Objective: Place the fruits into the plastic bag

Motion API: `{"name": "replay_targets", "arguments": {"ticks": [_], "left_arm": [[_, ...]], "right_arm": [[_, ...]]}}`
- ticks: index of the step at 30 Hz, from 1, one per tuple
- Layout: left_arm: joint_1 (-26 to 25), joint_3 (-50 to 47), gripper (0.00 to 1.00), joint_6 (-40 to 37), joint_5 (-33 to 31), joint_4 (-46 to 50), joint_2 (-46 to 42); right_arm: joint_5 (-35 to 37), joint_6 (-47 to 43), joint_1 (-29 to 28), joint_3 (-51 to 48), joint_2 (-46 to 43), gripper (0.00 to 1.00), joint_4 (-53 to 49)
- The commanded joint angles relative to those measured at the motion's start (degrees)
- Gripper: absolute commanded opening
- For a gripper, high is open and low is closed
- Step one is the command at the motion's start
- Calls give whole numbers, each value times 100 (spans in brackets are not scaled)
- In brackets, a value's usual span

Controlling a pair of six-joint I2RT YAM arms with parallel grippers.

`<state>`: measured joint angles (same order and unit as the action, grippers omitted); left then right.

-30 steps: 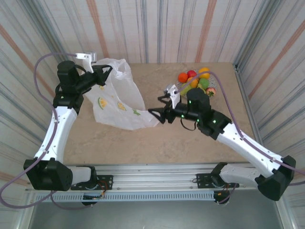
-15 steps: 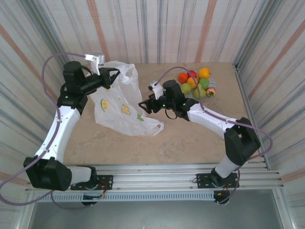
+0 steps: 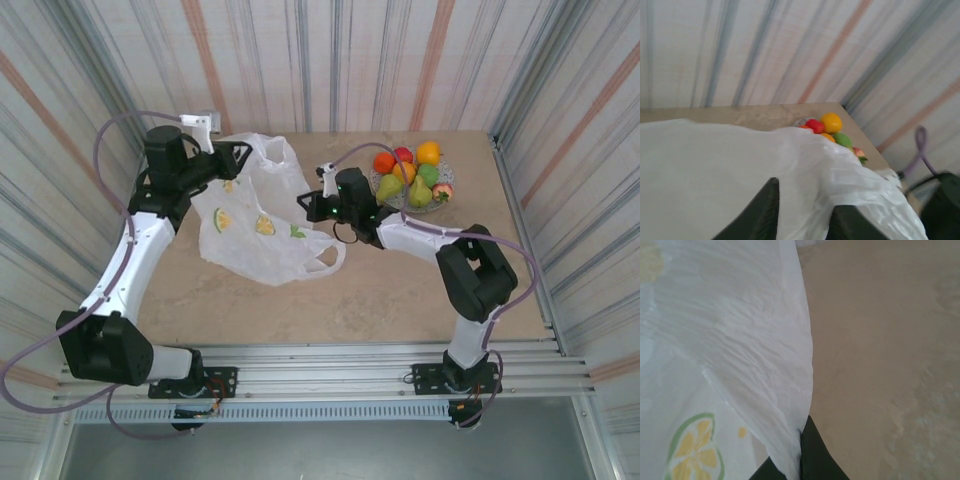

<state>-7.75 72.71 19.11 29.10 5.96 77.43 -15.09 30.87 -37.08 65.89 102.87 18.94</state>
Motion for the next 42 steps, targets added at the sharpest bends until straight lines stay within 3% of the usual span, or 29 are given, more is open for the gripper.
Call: {"name": "replay_targets", "arguments": {"ticks": [1,4,9,14,18,23,28,36,42], "left_arm": [[-14,307,50,200,-1002,644,110],[-127,187,67,338,-1188,876,-45],[-710,-754,86,324,-2211,920,-911],[-1196,-1698,89,590,-2388,769,-1549],[-1404,-1809,90,595,-2071,714,-1287],[-1585,-1254,90,460,-1524,726,-444],[-1994,-629,91,153,-1633,848,376],[-2232,69,91,113,-1492,867,1255],[-2319,646,89,3,-2058,1356,1800]], "right_arm": [[780,1331,15,-290,-547,0,194],[1082,2065,-26,-519,-748,0,267],[1242,2836,-68,-605,-840,0,294],[1135,2957,-107,-662,-840,0,400],[906,2544,-146,-731,-874,0,356],[831,2147,-203,-1297,-1031,0,593],[737,2110,-141,-1769,-1128,0,925],[718,1934,-119,-1892,-1265,0,909],[749,1924,-117,-1922,-1331,0,952]]}}
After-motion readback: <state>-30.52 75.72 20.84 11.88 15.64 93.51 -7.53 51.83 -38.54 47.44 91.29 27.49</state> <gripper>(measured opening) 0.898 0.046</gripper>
